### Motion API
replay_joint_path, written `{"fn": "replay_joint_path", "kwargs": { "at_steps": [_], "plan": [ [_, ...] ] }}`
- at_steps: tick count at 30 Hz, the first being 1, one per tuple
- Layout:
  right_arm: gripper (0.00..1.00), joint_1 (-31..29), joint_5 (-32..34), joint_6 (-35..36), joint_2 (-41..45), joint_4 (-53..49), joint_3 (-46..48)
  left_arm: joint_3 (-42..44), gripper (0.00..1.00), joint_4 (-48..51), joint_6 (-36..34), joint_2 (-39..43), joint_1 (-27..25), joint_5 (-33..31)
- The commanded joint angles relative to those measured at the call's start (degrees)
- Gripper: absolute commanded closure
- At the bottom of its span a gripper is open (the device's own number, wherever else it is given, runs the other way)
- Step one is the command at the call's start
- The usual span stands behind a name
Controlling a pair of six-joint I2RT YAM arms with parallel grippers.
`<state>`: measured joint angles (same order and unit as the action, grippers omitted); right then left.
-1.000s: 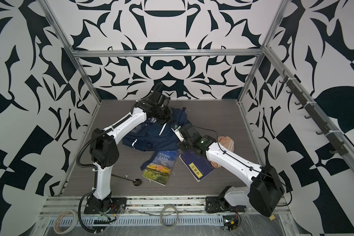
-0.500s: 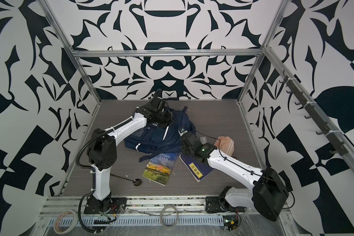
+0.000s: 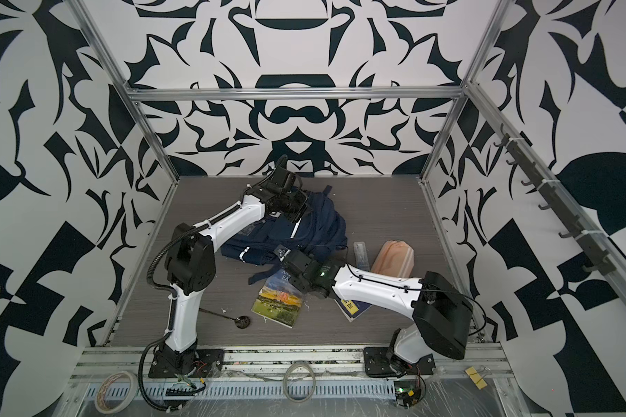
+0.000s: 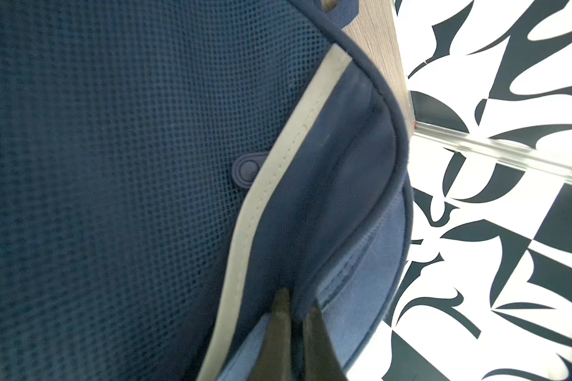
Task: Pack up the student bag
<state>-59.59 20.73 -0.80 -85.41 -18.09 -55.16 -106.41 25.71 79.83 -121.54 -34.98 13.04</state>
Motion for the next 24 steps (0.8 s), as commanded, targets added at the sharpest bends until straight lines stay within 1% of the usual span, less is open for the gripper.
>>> {"fn": "replay_joint_path", "kwargs": {
  "at_steps": [1, 4, 6, 9, 13, 17, 20, 22, 24],
  "plan": [
    [1.00, -3.0, -12.3, -3.5, -1.7, 8.5, -3.6, -2.1, 1.00, -11.3, 6.8, -0.8, 0.8, -2.7],
    [1.00, -3.1, -17.9, -6.5, -5.6, 14.8, -5.2, -4.4, 1.00, -12.1, 8.1, -1.5, 0.1, -2.3],
    [1.00, -3.2, -21.0, -6.9, -8.3, 16.6, -7.1, -6.5, 1.00, -12.2, 9.0, -2.2, -0.4, -2.0],
    [1.00, -3.4, -23.6, -6.8, -10.8, 18.6, -8.8, -8.1, 1.00, -12.0, 9.5, -2.5, -0.8, -2.1],
    [1.00, -3.4, -25.9, -7.9, -13.8, 21.8, -10.3, -6.0, 1.00, -12.9, 10.3, -1.1, -0.8, -1.9],
    [0.99, -3.4, -28.9, -10.0, -17.3, 24.9, -12.1, -1.2, 1.00, -15.3, 11.8, 1.3, -0.9, -1.1],
    [0.94, -3.1, -30.9, -10.4, -18.4, 25.5, -12.9, 2.5, 1.00, -17.2, 12.3, 3.3, -0.8, -1.2],
    [0.89, -2.7, -31.7, -11.2, -17.5, 25.5, -12.4, 4.2, 1.00, -18.1, 12.2, 4.3, -0.4, -1.2],
    [0.81, -2.0, -31.9, -13.1, -14.8, 26.1, -10.4, 6.0, 1.00, -18.7, 11.4, 5.2, 0.5, -0.8]
  ]
}}
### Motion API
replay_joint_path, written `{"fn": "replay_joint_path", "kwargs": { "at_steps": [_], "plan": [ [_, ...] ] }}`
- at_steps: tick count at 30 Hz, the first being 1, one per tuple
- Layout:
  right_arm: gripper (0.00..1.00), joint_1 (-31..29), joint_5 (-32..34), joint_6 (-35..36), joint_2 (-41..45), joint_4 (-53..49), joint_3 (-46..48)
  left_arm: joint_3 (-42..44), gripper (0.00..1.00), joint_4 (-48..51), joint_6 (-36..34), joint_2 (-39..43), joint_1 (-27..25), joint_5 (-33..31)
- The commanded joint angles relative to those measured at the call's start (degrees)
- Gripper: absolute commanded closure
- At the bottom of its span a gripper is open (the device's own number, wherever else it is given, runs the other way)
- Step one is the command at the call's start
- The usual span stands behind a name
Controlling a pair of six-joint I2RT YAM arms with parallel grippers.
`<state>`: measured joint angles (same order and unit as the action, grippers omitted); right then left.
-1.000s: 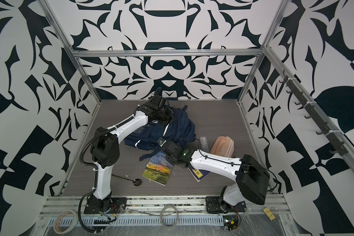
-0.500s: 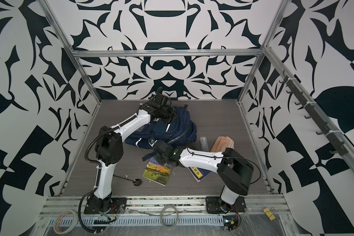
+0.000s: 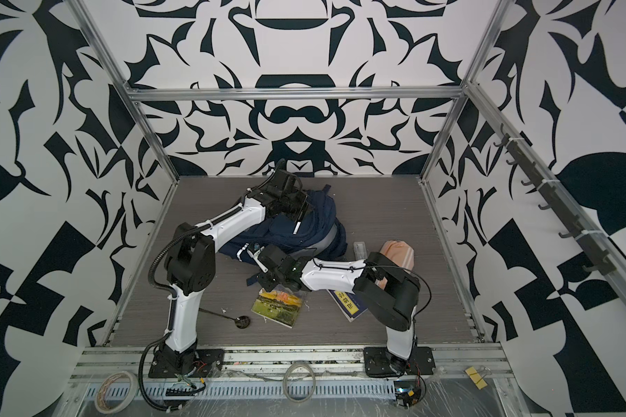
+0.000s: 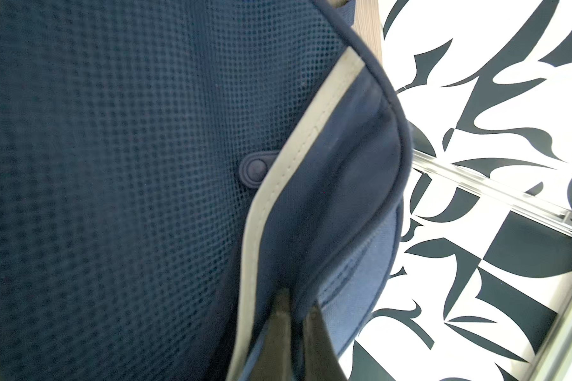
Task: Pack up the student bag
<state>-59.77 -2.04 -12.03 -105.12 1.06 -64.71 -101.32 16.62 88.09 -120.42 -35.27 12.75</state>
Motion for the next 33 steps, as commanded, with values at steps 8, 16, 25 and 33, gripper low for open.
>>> {"fn": "replay_joint_path", "kwargs": {
  "at_steps": [8, 16, 25, 33],
  "plan": [
    [0.36, -1.0, -3.4, -7.2, 23.2, -1.9, 9.4, -1.6, 1.00, -8.1, -6.3, 2.9, 6.1, 4.2],
    [0.24, 5.7, 0.0, -18.5, 44.6, -20.2, 17.1, -3.3, 1.00, -7.1, -19.3, 3.7, 12.5, 11.8],
    [0.24, 16.7, -1.9, -32.1, 46.2, -30.5, 18.4, -13.9, 1.00, 14.4, -42.4, 1.3, 18.1, 23.1],
    [0.24, 18.8, -5.8, -35.0, 38.5, -29.8, 16.9, -21.1, 0.92, 23.0, -50.4, -8.6, 16.8, 15.6]
  ]
}}
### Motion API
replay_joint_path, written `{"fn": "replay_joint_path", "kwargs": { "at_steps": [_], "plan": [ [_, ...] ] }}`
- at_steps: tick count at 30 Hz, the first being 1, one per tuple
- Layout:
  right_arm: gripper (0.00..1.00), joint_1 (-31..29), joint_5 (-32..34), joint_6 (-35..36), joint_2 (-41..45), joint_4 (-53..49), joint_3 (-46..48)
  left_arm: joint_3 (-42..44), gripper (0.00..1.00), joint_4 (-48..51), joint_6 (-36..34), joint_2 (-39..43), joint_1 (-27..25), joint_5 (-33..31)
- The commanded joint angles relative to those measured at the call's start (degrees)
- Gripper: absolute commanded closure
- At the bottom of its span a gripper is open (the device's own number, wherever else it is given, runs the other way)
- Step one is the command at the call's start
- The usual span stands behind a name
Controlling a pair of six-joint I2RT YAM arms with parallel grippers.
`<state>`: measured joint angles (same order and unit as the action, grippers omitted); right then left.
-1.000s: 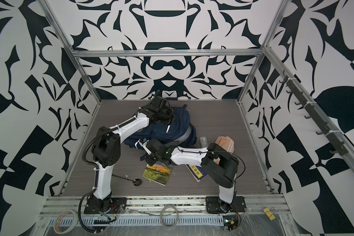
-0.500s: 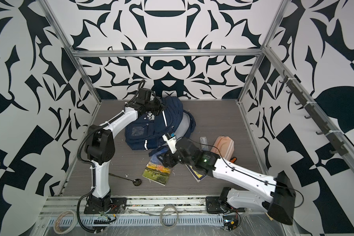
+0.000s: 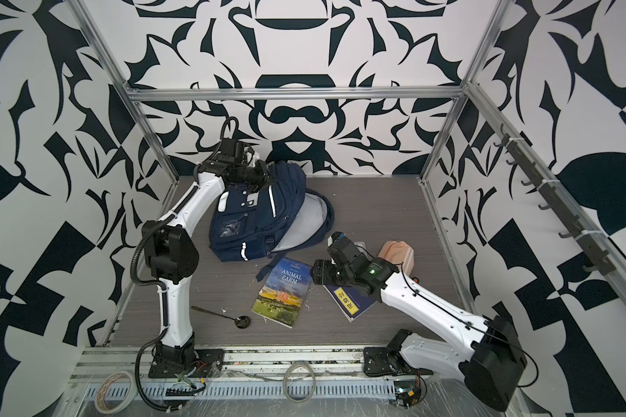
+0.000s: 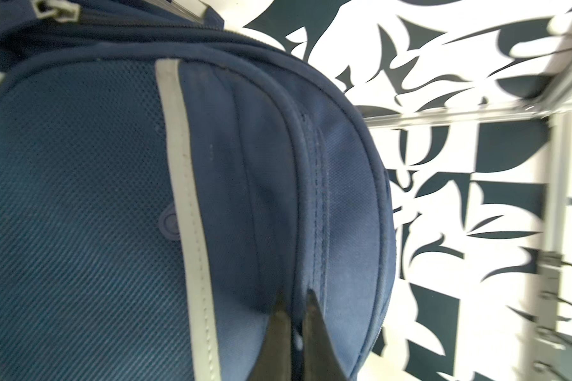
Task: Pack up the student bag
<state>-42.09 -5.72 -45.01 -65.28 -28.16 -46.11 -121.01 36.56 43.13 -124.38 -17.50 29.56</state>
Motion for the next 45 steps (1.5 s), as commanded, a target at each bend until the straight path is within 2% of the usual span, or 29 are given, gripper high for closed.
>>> {"fn": "replay_joint_path", "kwargs": {
  "at_steps": [1, 4, 5, 6, 7, 11, 15, 18, 21, 24, 25, 26, 29, 40, 43, 45],
  "plan": [
    [0.23, 1.7, -3.0, -2.0, -2.0, -0.3, -1.7, -2.1, 0.83, 3.4, -5.5, -5.9, -1.5, -1.3],
    [0.24, 3.7, -5.7, -2.5, -3.7, 1.2, -1.6, -3.6, 0.46, 4.7, -5.5, -7.6, -2.7, -1.7],
    [0.24, 4.1, -6.8, -2.7, -4.3, 1.7, -1.6, -2.9, 0.28, 4.4, -5.7, -6.8, -2.9, -1.8],
    [0.24, 4.6, -8.3, -2.8, -5.0, 2.6, -1.6, -2.1, 0.18, 4.4, -6.6, -5.3, -3.0, -1.7],
    [0.24, 5.0, -9.6, -2.9, -5.6, 3.7, -1.4, -1.2, 0.16, 5.0, -7.8, -3.5, -3.1, -2.0],
    [0.25, 5.3, -14.1, -1.7, -11.0, 7.6, -0.4, 9.9, 0.16, 8.7, -15.0, 10.7, -3.9, -3.8],
    [0.25, 5.3, -15.2, -1.0, -15.3, 9.4, 0.1, 33.9, 0.11, 8.2, -16.1, 29.1, -4.3, -2.5],
    [0.25, 5.3, -16.3, -0.9, -17.6, 10.9, -0.6, 50.4, 0.11, 8.0, -15.9, 39.4, -4.3, -0.8],
    [0.26, 5.3, -17.7, 0.4, -20.9, 10.9, -2.2, 62.5, 0.11, 6.3, -13.7, 46.4, -4.3, 0.0],
    [0.27, 5.3, -18.2, 1.2, -23.4, 11.1, -2.9, 69.5, 0.11, 5.0, -13.4, 49.8, -4.3, 0.8],
    [0.27, 5.2, -18.0, 1.2, -23.9, 11.3, -2.9, 71.2, 0.11, 4.1, -13.4, 50.3, -4.3, 0.9],
    [0.28, 5.3, -17.9, 1.2, -24.5, 11.5, -2.7, 72.7, 0.07, 3.3, -13.8, 50.5, -4.3, 1.1],
    [0.29, 5.4, -17.7, 1.2, -26.0, 12.3, -2.3, 75.2, 0.07, 1.7, -14.7, 48.8, -4.5, 2.4],
    [0.42, 5.3, -18.4, 1.1, -32.6, 16.0, -2.6, 77.5, 0.13, -6.7, -17.7, 38.8, -6.2, 4.3],
    [0.48, 5.3, -18.4, 0.3, -34.0, 17.3, -2.4, 77.7, 0.14, -9.4, -17.6, 36.4, -8.2, 4.8],
    [0.57, 5.3, -18.5, -0.2, -35.1, 18.0, -2.4, 77.8, 0.14, -11.1, -16.7, 34.5, -9.9, 4.5]
  ]
}}
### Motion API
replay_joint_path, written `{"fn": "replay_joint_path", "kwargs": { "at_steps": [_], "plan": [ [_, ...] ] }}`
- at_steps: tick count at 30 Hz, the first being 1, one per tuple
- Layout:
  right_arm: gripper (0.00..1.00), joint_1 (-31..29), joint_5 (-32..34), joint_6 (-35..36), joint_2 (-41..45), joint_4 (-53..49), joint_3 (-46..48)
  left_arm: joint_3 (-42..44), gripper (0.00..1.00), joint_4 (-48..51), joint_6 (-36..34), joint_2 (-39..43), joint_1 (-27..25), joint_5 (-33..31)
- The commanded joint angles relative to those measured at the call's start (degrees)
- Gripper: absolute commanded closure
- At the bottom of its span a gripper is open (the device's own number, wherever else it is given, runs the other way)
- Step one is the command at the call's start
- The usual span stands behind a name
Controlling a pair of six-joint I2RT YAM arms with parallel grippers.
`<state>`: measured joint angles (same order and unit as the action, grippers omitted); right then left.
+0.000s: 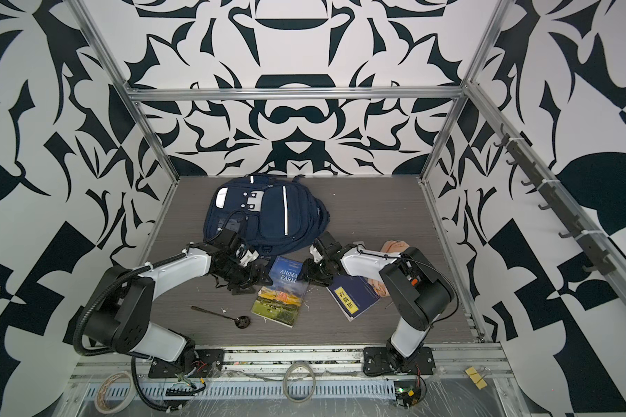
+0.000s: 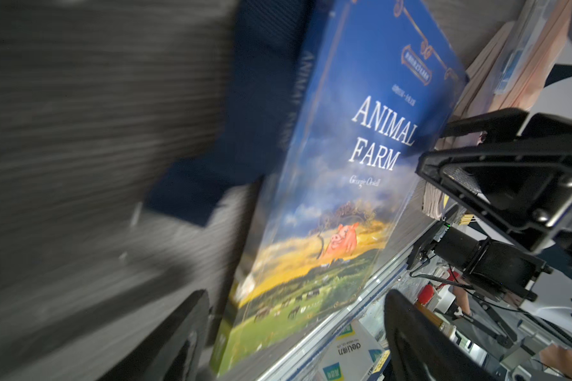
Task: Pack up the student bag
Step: 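Grasp the Animal Farm book edges with both grippers and lift it upright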
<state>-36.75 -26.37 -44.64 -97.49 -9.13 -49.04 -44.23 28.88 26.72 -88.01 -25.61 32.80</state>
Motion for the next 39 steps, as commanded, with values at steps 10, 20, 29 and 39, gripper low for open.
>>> {"fn": "replay_joint_path", "kwargs": {
  "at_steps": [10, 20, 29, 39],
  "plan": [
    [0.68, 0.0, 2.4, -1.4, -5.3, 0.3, 2.2, 1.7, 0.26, -14.8, 7.7, -3.6, -6.5, 3.7],
    [0.68, 0.0, 2.2, -0.6, -3.0, -0.2, 2.2, -3.6, 0.70, -22.0, 11.6, 1.9, -7.9, 3.7],
    [0.51, -0.1, 4.5, 9.8, 19.1, -6.5, 2.8, -9.5, 1.00, -11.3, 0.1, 5.7, -7.5, 6.0],
    [0.32, 0.8, 3.5, 37.5, 42.4, -37.8, -16.5, -20.3, 1.00, 5.9, -20.1, 9.5, -8.2, 23.2]
  ]
}}
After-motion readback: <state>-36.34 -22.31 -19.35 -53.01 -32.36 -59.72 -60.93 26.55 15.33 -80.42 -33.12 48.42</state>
